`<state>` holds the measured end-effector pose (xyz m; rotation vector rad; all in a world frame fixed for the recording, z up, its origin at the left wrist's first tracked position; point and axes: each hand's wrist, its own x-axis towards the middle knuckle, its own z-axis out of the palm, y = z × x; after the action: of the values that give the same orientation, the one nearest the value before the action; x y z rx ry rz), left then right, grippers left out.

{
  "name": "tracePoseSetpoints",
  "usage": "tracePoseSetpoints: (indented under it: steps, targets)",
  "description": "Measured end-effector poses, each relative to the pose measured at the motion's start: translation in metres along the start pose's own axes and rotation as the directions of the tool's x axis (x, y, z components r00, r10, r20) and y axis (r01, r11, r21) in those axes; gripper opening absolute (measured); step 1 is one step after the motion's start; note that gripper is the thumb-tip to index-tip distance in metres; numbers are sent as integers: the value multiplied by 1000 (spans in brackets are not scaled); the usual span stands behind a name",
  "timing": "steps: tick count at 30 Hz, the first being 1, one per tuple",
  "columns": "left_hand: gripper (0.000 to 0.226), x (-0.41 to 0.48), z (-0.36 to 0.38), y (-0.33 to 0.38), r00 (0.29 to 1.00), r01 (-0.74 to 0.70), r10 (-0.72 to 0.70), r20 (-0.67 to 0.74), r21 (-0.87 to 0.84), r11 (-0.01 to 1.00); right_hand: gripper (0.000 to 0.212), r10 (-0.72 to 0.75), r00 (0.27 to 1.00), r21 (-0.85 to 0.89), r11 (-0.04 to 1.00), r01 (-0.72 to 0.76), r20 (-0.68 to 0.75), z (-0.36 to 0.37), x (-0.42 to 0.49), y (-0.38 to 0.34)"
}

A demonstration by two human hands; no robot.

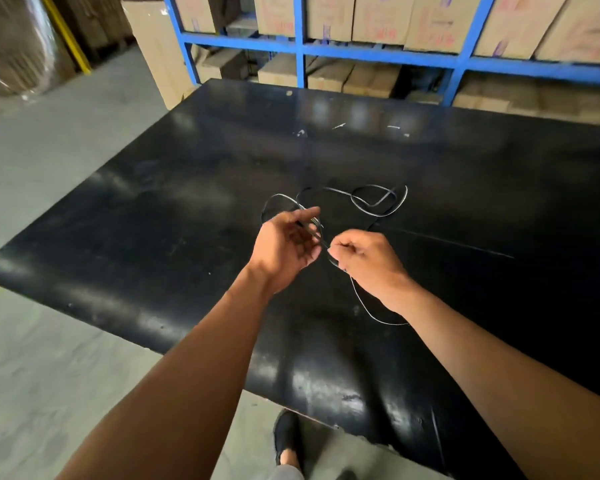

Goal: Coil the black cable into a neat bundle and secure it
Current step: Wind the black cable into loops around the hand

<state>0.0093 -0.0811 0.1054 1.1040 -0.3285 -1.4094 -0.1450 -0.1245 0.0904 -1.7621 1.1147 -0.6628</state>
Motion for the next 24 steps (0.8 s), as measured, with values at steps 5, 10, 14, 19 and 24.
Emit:
tracePoseSetpoints:
  steps: [5,10,14,19,24]
  targets:
    - [49,-28,15,-3,989,12,-12,148,3,1000,17,-11,1000,110,994,14,-29,-5,-35,-25]
    - [47,-34,19,2,986,-21,32,164,-65,998,18,20,998,148,989,-11,-57,-4,-56,-41]
    - [47,-34,21,13,965,22,3,264,-92,996,26,9,995,80,997,-1,-101,-4,-59,-54]
    - [49,-27,12,43,946,-7,50,319,-133,991,25,32,993,84,996,-22,-111,3,-60,-52]
    - [46,-22,-12,77,871,46,40,490,-162,986,19,16,996,-120,992,-26,-86,15,-57,-25]
